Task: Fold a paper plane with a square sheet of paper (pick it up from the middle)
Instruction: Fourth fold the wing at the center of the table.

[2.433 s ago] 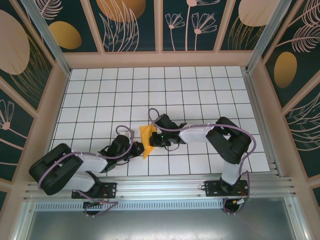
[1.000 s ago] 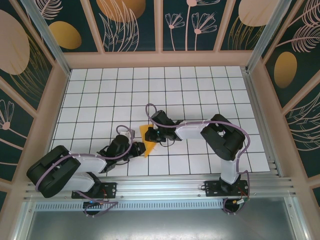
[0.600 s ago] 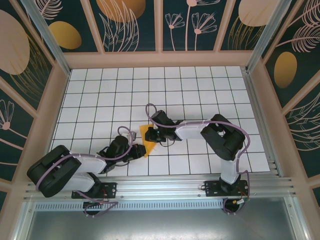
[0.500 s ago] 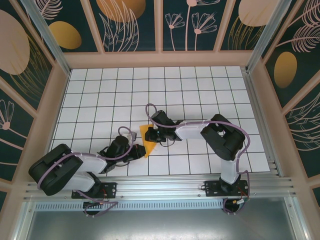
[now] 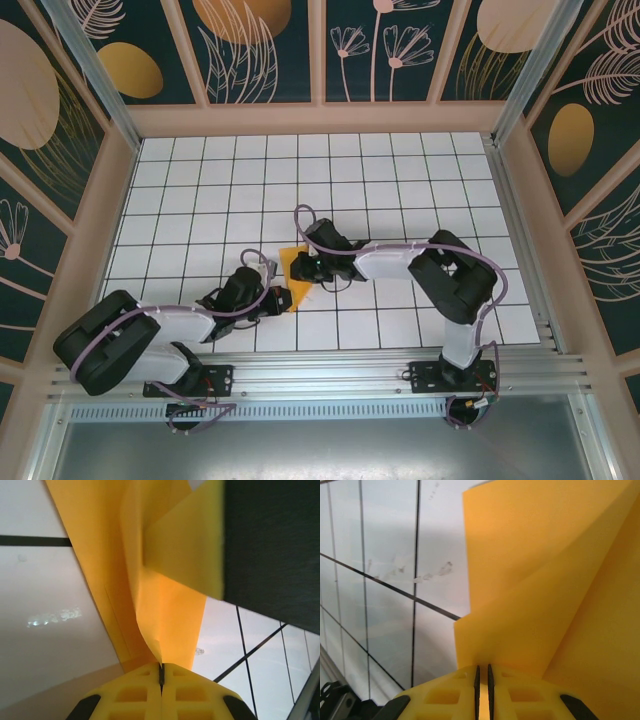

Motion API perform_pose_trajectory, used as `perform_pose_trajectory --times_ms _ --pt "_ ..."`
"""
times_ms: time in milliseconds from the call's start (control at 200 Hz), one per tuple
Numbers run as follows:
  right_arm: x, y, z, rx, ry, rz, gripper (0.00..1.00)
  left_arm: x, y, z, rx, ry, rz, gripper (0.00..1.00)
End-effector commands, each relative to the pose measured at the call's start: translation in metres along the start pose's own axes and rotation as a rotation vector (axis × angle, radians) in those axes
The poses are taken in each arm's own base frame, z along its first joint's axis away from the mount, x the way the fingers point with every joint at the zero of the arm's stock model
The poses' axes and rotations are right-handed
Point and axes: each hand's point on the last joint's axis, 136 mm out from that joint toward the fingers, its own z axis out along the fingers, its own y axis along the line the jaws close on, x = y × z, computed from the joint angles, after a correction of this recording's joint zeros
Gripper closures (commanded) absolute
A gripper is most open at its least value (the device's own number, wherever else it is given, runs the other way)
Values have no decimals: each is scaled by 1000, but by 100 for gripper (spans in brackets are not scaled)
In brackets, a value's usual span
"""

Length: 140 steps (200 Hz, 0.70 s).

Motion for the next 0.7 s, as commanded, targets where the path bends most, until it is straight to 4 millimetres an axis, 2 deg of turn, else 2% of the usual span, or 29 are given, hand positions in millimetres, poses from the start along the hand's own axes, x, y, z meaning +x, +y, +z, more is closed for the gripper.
perform_pose_trajectory --times_ms 0,185,290,450,696 --pt "-3 11 -17 -38 -19 -12 82 0 11 0 -79 0 51 100" --pt "5 15 -11 -80 27 -18 82 9 6 10 -96 34 100 100" --pt "2 14 -7 -72 27 -14 83 13 0 15 -79 48 114 100" --pt "1 3 3 -40 39 0 83 20 9 16 -97 59 98 100" --pt "2 -2 13 -36 66 -5 83 38 18 17 -74 94 60 100"
